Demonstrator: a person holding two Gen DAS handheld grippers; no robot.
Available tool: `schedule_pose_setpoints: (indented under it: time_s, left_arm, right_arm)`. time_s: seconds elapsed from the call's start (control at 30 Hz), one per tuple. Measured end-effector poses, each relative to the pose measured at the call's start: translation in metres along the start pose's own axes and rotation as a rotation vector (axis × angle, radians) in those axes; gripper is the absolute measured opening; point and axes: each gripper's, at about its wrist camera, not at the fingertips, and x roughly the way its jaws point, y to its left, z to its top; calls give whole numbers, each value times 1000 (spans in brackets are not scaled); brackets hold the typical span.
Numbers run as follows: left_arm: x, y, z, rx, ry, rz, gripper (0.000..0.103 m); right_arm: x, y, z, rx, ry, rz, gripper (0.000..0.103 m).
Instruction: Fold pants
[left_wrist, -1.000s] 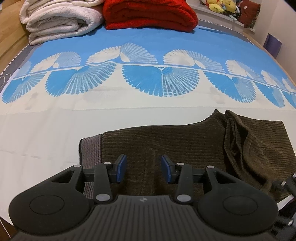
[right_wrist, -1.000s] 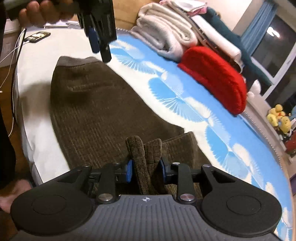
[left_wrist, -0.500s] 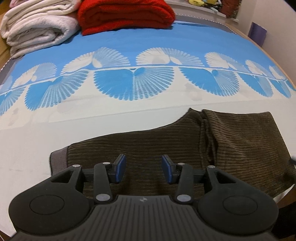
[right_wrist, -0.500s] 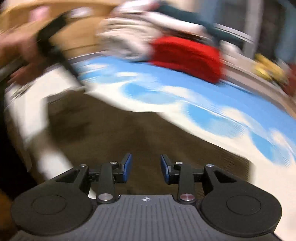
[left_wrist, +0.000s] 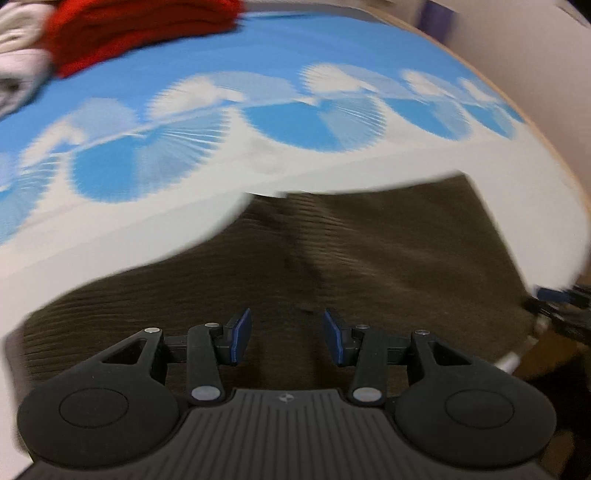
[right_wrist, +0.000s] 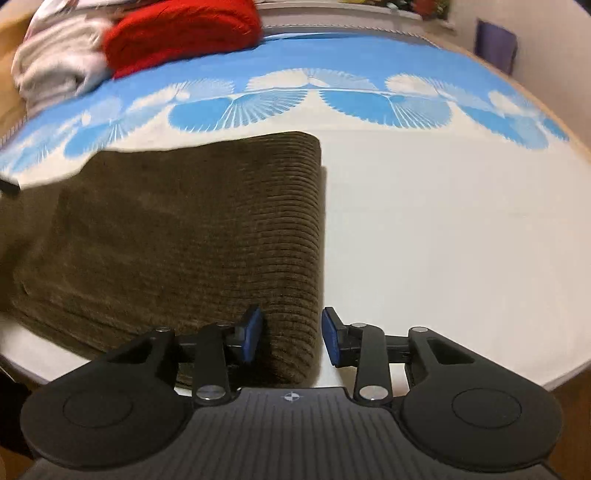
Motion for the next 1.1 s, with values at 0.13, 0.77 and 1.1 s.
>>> schedule_pose_setpoints:
  time_s: [0.13,0.77,1.1]
  left_arm:
    - [15,-33,-8,157,45,-70,48]
    - [54,28,-4,-141,-30,-154,47]
    - [72,33,-1,-110,-25,111,31]
  right_arm:
    - [13,-1,0,-27,60,-2,38]
    - [-2,91,1,-291,-212,257,38]
    - [3,114,-6,-412,-133,310,37]
